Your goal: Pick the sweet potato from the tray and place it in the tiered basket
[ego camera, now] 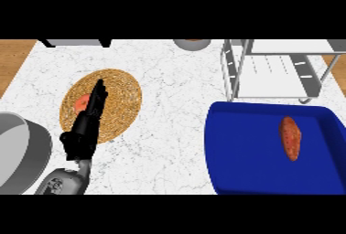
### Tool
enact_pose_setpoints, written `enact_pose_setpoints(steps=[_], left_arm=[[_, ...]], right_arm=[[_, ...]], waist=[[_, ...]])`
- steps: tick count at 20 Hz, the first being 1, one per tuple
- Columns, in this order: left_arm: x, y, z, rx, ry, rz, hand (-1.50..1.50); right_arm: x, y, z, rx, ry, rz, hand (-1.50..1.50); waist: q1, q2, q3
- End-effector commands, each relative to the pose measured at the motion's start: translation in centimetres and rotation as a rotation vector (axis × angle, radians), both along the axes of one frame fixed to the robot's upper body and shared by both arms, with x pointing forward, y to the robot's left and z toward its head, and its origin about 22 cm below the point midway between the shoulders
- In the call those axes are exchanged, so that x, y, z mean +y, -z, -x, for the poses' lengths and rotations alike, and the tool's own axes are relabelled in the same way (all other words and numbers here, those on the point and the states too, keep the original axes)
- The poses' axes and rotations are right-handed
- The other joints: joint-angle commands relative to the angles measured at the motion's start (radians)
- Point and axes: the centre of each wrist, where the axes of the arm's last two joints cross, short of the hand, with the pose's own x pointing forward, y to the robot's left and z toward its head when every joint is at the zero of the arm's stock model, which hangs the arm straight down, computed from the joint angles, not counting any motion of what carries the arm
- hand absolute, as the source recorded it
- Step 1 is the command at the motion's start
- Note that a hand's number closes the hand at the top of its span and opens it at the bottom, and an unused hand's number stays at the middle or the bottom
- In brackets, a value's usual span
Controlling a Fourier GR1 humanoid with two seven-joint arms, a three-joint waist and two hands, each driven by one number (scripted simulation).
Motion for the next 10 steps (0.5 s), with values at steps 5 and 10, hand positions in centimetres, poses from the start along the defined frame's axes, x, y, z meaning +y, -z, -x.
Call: enact_pose_setpoints(steps=[5,10], left_arm=[[-0.4,-1.6,0.2,-0.006,-0.006,0.000,0.00],[-0.7,0.1,-0.1,-0.005,0.010,-0.007,0.00]], right_arm=[[4.6,4.2,0.5,-0.001,-0.121,0.255,-1.50],[5.7,4.6,-0.6,-0.042,-0.123,0.304,-1.50]], waist=[[0.002,-0.003,-0.001],[-0.002,-0.002,-0.005]])
